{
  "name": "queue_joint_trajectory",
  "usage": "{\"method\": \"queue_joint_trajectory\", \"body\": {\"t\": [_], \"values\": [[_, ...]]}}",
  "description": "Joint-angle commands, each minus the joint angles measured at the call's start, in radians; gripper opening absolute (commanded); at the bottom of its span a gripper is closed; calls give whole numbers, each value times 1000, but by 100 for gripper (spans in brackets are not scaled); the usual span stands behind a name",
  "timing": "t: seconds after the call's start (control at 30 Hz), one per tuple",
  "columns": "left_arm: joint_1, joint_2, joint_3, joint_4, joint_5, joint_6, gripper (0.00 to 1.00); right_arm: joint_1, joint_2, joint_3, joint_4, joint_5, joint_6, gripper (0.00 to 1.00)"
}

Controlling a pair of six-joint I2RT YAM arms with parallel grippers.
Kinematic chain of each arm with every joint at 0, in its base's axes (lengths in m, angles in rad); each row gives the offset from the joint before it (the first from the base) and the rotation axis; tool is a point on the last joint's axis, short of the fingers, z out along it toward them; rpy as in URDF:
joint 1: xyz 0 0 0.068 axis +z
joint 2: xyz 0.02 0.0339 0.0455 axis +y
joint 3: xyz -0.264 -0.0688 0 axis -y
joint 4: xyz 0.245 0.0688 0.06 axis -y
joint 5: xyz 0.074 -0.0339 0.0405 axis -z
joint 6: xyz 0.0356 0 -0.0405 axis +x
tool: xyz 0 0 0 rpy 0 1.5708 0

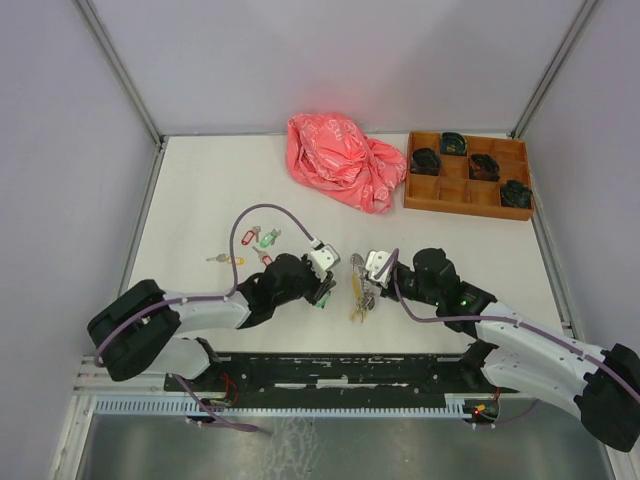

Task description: Put the keys on the keyring

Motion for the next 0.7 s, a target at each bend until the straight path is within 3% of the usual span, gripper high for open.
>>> {"method": "queue_joint_trajectory", "body": {"t": [0.0, 0.13, 0.4, 0.67], "values": [[-3, -115, -73, 246, 23, -22, 37, 4, 0, -6, 132, 11, 42, 1], [-3, -145, -156, 439, 138, -6, 40, 4, 0, -30, 188, -7, 47, 1], [18, -64, -197, 703, 355, 38, 41, 4, 0, -48, 222, -78, 6, 1], [79, 42, -160, 824, 507, 21, 38, 4, -4, -62, 243, -140, -32, 1]]}}
